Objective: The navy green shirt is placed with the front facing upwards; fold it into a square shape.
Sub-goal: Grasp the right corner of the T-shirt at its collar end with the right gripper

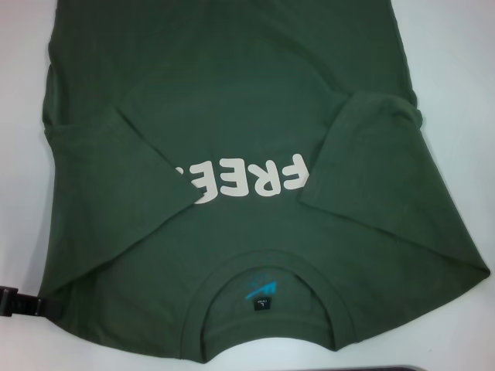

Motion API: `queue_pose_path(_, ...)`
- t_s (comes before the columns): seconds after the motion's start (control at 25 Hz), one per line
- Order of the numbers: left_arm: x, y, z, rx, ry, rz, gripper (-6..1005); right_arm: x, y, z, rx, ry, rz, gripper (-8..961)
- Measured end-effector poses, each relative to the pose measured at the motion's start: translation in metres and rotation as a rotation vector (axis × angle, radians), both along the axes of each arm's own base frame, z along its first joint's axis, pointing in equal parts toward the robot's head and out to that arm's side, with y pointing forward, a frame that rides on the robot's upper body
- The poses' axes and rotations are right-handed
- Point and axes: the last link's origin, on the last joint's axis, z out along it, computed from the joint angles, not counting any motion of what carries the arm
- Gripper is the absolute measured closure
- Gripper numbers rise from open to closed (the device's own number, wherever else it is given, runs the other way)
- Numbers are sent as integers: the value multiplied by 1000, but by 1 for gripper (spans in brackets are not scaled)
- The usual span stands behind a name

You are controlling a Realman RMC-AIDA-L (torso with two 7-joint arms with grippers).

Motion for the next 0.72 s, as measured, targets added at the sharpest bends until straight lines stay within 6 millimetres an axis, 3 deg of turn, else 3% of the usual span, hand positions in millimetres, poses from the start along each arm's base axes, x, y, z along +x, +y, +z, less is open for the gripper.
queue_pose_path(0.72,1,-1,0,-7,-8,-3,967,6,3,-12,-51,-59,-37,177)
